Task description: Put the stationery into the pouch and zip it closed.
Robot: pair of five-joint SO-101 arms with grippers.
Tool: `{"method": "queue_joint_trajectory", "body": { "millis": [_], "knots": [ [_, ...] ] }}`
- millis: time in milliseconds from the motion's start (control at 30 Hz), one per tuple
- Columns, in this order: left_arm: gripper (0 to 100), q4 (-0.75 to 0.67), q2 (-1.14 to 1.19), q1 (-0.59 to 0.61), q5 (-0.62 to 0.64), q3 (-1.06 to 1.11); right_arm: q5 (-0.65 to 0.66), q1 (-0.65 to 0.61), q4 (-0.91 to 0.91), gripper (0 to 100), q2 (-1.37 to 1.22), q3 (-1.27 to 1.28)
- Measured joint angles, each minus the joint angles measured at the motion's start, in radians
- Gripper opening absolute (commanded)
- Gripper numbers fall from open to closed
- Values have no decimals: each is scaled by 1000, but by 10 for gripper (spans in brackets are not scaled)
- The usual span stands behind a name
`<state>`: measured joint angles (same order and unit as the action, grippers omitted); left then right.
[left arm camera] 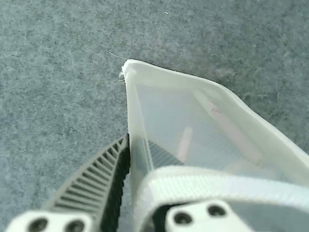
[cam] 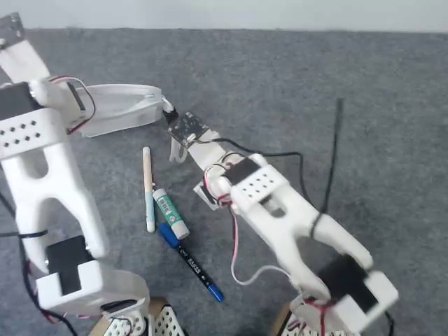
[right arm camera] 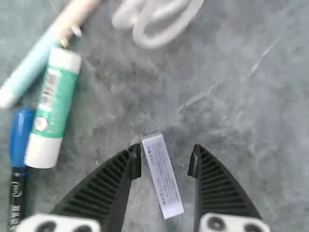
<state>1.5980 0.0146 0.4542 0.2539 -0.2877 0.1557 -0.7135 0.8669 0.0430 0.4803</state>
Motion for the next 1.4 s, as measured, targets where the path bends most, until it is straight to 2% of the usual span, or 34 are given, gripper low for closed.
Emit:
{"method": "queue_joint_trajectory", "body": {
  "millis": [500, 567, 700, 1167, 1400],
  "knots": [
    [9, 0, 0, 0, 0, 0, 78, -5, -5, 161, -193, -31],
    [9, 0, 0, 0, 0, 0, 81, -5, -5, 130, -204, -31],
    [9, 0, 0, 0, 0, 0, 83, -5, -5, 1, -204, -31],
    [9, 0, 0, 0, 0, 0, 110, -21, 5, 6, -213, -49],
    [9, 0, 0, 0, 0, 0, 110, -41, 34, 6, -32, 6]
  ]
}}
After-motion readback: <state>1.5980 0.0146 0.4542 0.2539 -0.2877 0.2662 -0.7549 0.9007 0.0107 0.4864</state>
